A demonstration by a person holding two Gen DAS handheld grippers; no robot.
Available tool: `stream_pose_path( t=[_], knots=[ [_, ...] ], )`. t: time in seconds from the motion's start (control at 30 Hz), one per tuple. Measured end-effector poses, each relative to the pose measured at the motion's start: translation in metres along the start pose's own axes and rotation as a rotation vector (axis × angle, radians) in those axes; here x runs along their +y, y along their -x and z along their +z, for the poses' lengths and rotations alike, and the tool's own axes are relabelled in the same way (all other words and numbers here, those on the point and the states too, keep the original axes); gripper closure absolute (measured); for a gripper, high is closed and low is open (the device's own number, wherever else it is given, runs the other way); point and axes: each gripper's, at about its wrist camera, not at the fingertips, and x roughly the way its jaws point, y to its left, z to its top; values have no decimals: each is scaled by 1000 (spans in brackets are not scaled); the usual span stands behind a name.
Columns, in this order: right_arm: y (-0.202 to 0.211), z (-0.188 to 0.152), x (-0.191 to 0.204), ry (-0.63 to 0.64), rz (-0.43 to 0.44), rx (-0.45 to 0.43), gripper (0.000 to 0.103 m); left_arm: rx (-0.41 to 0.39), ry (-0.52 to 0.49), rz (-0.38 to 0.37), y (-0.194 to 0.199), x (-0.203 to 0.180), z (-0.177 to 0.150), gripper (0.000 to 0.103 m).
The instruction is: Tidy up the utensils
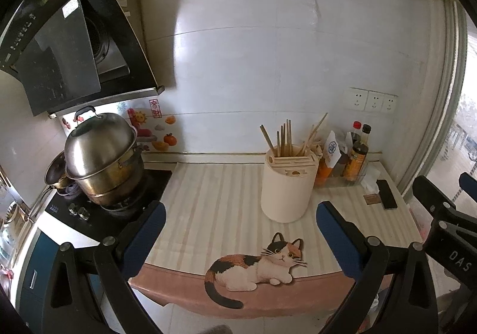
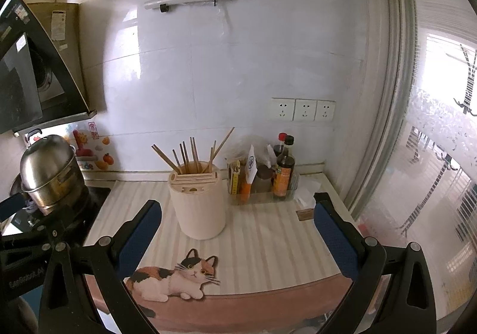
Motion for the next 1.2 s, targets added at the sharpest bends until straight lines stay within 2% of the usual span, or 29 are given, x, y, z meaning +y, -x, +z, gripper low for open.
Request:
stream_pose_path(
  t=[0.4,1.2],
  knots=[
    [-13,1,2,18,26,33,0,40,15,17,-7,2,3,0],
    [-16,2,7,22,30,36,0,32,15,19,-8,-1,3,0]
  ],
)
